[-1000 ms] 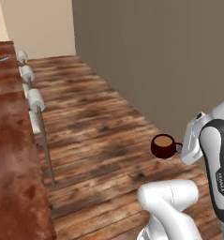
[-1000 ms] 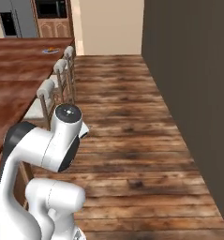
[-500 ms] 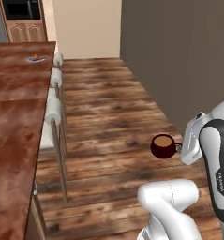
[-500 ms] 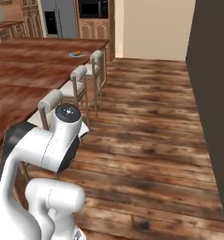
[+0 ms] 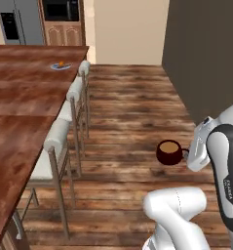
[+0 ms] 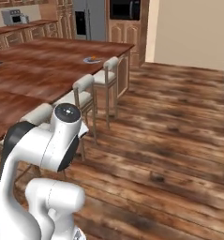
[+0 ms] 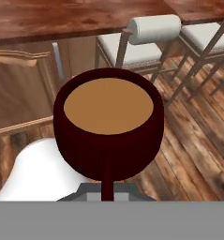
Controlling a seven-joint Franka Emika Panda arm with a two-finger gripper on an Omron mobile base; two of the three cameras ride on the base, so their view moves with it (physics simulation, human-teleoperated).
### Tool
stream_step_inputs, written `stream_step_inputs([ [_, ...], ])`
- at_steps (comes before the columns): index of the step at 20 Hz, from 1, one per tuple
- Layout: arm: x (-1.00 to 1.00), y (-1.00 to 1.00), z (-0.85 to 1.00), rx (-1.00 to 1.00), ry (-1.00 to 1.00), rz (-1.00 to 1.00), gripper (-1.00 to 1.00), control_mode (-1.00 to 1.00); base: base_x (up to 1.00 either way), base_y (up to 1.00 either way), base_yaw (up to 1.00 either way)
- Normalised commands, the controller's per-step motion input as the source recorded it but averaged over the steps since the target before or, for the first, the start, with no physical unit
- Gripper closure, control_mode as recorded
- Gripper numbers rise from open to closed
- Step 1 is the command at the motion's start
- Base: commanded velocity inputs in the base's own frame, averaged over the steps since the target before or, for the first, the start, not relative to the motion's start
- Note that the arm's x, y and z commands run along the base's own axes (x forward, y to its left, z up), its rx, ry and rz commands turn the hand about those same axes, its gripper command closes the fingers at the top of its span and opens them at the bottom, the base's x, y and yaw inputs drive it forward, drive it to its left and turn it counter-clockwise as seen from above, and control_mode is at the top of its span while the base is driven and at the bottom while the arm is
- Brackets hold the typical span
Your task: Pick up the brewed coffee from the coffee machine and place it next to the breakfast plate on the dining counter.
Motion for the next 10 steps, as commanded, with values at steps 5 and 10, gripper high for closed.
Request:
stream_step_inputs([
  [5, 0.0, 0.0, 0.0, 0.0, 0.0, 0.0, 1.0, 1.0, 1.0, -0.46, 0.29],
  [10, 0.0, 0.0, 0.0, 0.0, 0.0, 0.0, 1.0, 1.0, 1.0, -0.35, 0.24],
])
